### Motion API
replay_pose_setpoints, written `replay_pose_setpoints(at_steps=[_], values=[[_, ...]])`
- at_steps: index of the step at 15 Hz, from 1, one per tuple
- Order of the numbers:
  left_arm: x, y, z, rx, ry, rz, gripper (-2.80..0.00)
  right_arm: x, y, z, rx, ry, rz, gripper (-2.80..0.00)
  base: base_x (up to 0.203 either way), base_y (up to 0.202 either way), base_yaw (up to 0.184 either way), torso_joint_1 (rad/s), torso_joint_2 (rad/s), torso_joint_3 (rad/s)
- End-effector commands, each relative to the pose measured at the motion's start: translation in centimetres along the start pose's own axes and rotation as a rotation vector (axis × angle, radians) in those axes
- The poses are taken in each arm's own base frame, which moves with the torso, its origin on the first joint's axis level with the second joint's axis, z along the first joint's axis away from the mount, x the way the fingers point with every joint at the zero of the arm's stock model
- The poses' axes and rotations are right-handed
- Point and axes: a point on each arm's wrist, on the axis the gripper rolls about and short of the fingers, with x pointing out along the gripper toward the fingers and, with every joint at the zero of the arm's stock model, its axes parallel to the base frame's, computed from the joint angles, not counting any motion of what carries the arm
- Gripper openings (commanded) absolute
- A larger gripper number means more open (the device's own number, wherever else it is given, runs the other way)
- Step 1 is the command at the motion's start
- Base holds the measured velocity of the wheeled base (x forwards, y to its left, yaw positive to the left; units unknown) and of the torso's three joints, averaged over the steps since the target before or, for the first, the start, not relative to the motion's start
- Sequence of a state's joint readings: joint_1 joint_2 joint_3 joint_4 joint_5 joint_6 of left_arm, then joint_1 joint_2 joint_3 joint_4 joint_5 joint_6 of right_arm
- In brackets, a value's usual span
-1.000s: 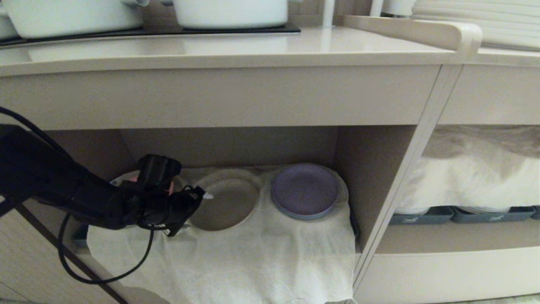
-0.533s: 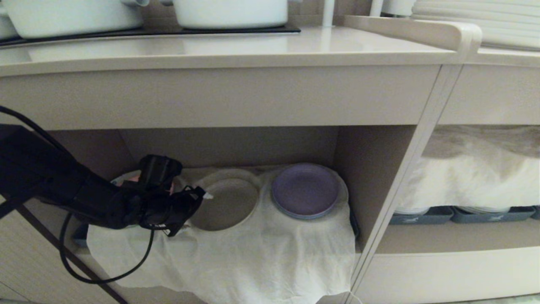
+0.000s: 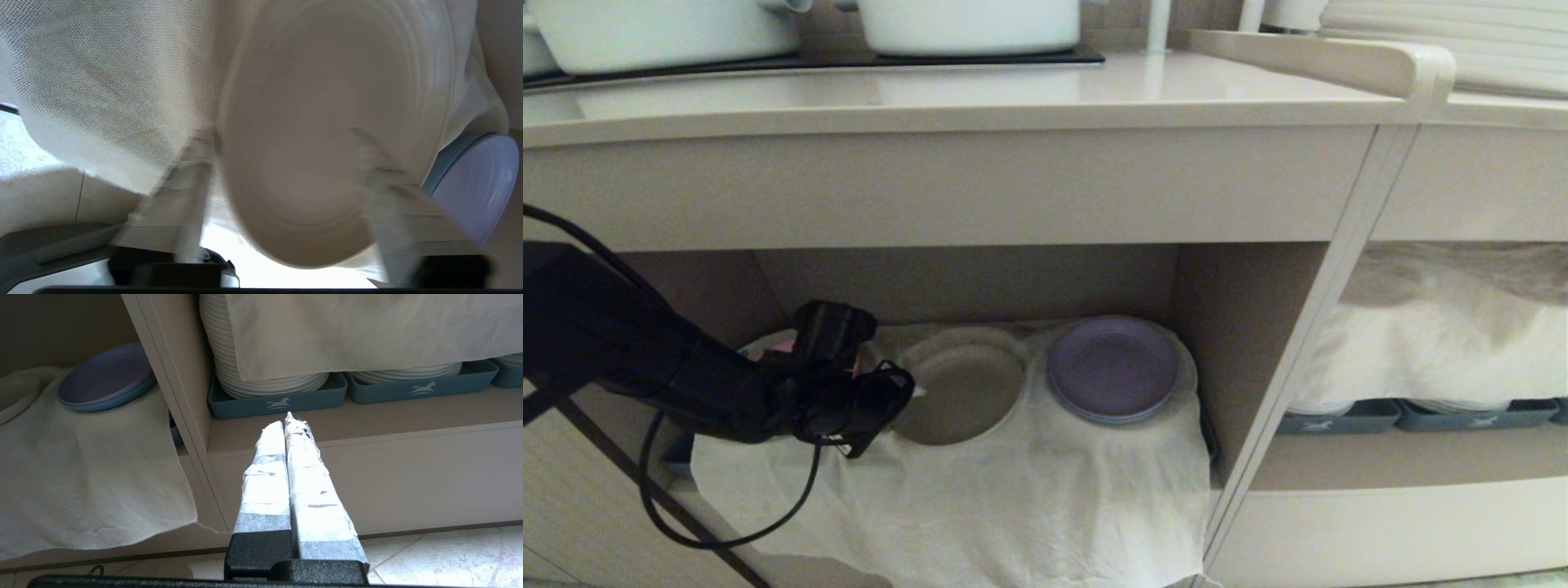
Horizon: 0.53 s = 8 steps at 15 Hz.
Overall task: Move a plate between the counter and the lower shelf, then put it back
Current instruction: Pick up the plate in the cupboard
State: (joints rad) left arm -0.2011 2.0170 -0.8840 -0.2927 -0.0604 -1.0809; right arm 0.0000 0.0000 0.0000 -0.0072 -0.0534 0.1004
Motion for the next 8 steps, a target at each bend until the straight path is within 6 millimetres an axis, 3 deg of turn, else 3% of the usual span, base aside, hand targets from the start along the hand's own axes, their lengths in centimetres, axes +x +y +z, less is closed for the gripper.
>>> replay_pose_setpoints(at_steps=[1, 8], values=[[0.0, -0.11, 0.06, -0.007, -0.001, -0.004, -2.8, 0.0, 0.0, 0.0, 0.001, 0.0, 0.0, -2.8, 0.0, 0.0, 0.0, 0.0, 0.0, 0.0], [-0.05, -0.09, 0.04, -0.005, 0.002, -0.002, -2.8, 0.0, 0.0, 0.0, 0.001, 0.0, 0.0, -2.8, 0.0, 0.0, 0.0, 0.0, 0.0, 0.0]])
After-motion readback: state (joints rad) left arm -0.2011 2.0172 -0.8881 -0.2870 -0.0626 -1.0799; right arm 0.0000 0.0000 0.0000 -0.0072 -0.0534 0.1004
